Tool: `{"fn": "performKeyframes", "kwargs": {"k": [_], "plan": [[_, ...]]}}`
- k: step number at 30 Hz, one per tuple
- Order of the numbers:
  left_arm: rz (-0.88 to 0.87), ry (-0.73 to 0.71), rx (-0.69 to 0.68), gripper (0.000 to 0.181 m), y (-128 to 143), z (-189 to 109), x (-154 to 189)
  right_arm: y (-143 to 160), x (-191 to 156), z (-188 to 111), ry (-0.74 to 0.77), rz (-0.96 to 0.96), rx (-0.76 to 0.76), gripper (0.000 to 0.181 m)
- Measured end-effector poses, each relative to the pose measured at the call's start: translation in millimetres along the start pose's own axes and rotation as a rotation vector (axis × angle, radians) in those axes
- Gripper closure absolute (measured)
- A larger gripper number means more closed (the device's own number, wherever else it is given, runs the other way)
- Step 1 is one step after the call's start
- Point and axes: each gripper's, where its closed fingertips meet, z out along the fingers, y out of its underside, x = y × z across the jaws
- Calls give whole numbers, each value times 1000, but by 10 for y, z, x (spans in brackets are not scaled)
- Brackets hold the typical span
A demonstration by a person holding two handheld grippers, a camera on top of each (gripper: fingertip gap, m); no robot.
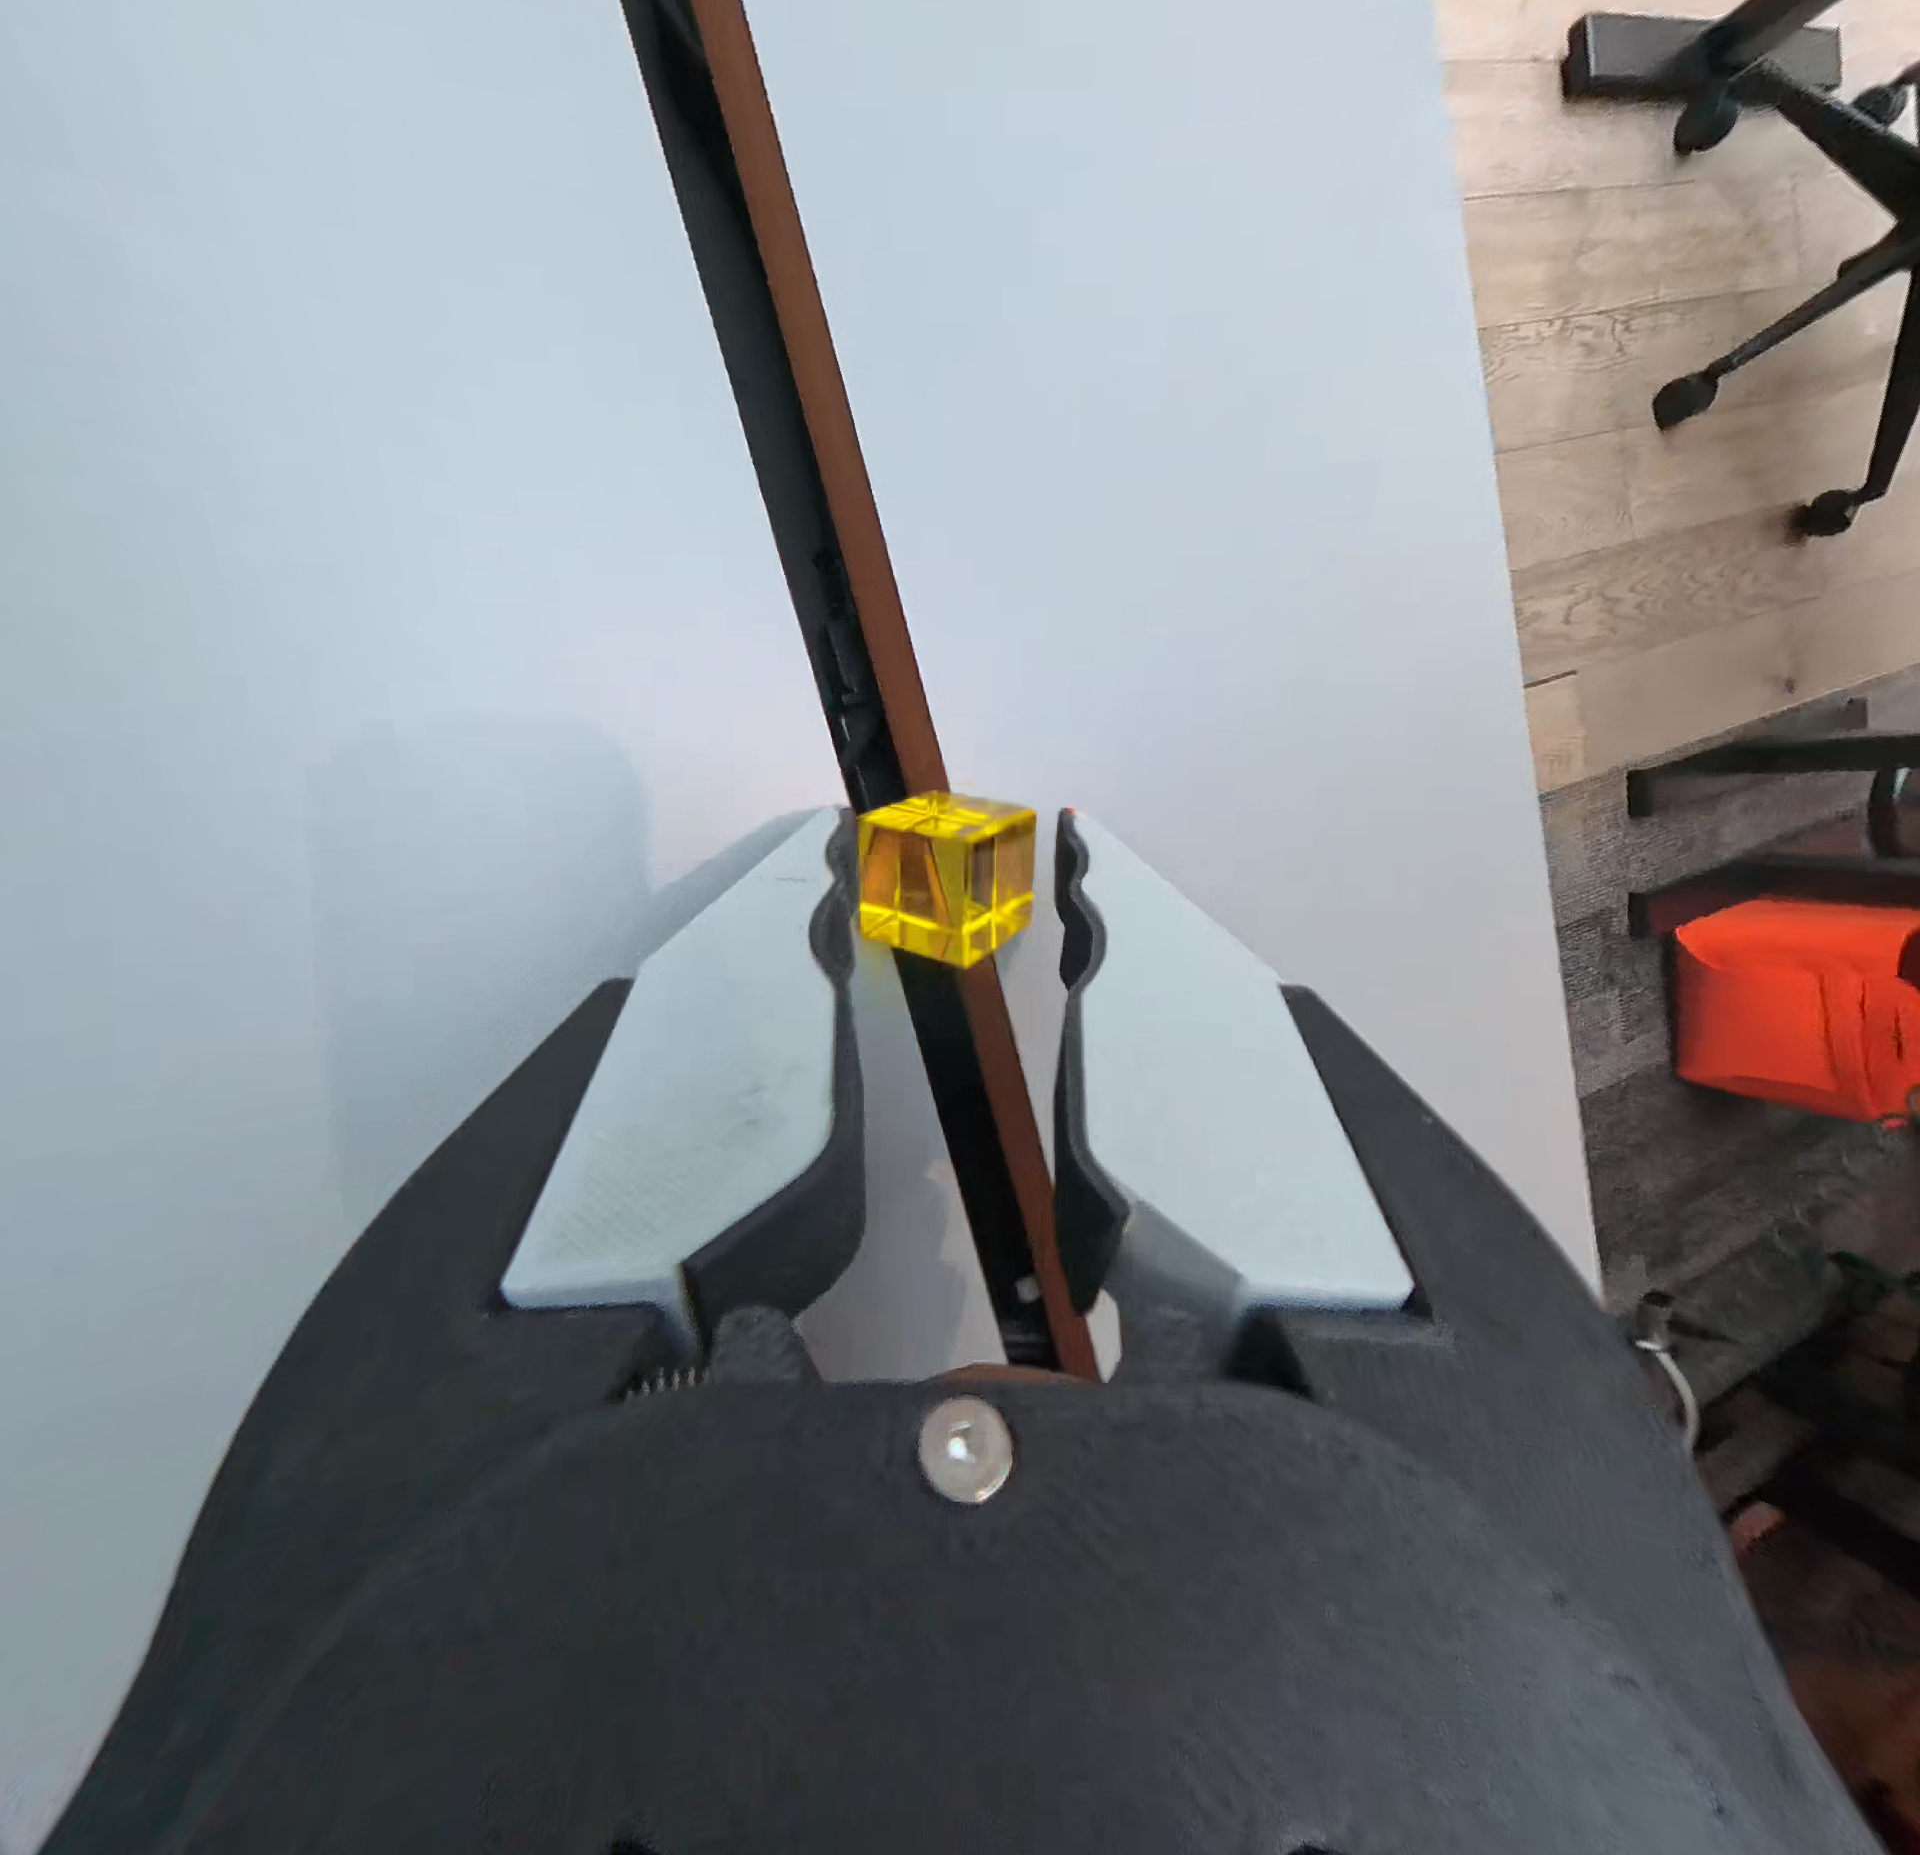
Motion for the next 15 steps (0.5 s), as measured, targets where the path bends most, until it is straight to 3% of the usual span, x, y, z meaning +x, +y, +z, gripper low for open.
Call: {"fn": "performKeyframes", "kwargs": {"k": [6, 9, 15], "plan": [[-21, 0, -42, 137, 61, 54, 21, 91, 52, 111, 21, -194, -58, 172], [-30, 9, -51, 137, 82, 84, 46, 117, 51, 73, 16, -143, -41, 181], [-32, 18, -66, 137, 193, 117, 85, 195, 13, -63, -27, -5, 39, 181]]}}
